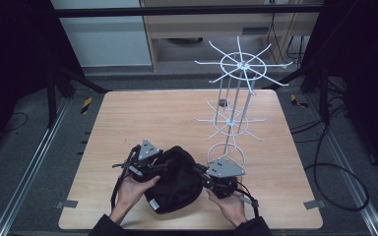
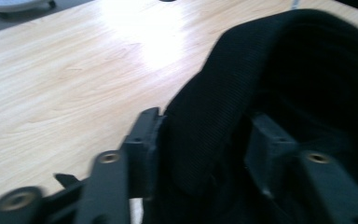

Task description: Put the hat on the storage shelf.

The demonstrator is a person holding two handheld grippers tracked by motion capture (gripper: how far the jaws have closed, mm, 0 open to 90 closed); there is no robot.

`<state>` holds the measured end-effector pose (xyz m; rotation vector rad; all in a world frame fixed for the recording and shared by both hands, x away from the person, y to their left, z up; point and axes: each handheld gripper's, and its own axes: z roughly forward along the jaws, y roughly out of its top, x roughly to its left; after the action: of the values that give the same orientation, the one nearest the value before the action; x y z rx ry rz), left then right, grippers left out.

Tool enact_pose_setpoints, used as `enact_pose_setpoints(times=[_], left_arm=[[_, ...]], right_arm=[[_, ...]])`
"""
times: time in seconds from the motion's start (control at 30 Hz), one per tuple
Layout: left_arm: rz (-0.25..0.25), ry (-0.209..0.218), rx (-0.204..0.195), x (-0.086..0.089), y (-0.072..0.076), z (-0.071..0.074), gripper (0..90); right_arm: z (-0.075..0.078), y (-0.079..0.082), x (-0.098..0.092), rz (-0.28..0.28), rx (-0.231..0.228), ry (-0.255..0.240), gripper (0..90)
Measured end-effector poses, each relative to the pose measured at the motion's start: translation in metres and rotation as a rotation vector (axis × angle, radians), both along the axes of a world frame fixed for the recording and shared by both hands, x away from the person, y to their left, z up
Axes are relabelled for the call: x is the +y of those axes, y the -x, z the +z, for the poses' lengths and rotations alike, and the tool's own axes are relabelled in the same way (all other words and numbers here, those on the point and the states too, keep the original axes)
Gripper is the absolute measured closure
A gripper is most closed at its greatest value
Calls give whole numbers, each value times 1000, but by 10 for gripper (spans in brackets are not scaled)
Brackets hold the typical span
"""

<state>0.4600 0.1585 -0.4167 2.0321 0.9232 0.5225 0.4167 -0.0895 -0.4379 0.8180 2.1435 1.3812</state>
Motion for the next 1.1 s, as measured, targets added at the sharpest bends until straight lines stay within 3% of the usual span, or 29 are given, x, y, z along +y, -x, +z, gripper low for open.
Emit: enact_pose_setpoints(times=[0.07, 0.2, 0.33, 0.43, 0.53, 0.63, 0.83, 0.93, 0.97, 1.1], left_arm=[[5, -1, 4, 2, -1, 0, 636], [14, 1, 2, 4, 3, 1, 742], [19, 14, -32, 4, 7, 5, 793], [24, 40, -55, 8, 10, 10, 803], [28, 52, -71, 12, 11, 14, 806], [42, 90, -100, 18, 13, 22, 807], [59, 133, -155, 25, 18, 34, 808], [62, 145, -170, 27, 20, 38, 808], [66, 161, -184, 29, 22, 41, 809], [65, 191, -199, 33, 24, 47, 810]], right_arm=[[1, 0, 0, -1, -1, 0, 836], [0, -2, 0, -1, 5, -6, 834], [1, -2, 3, 6, 10, -20, 814], [4, -3, -1, 5, 32, -67, 699], [4, -3, -3, 3, 52, -77, 583], [1, -4, -5, 14, 84, -72, 492], [-7, -3, -7, 35, 149, -71, 436], [-11, -4, -7, 40, 171, -72, 436], [-15, -6, -5, 47, 200, -74, 437], [-22, -11, 2, 69, 245, -69, 468]])
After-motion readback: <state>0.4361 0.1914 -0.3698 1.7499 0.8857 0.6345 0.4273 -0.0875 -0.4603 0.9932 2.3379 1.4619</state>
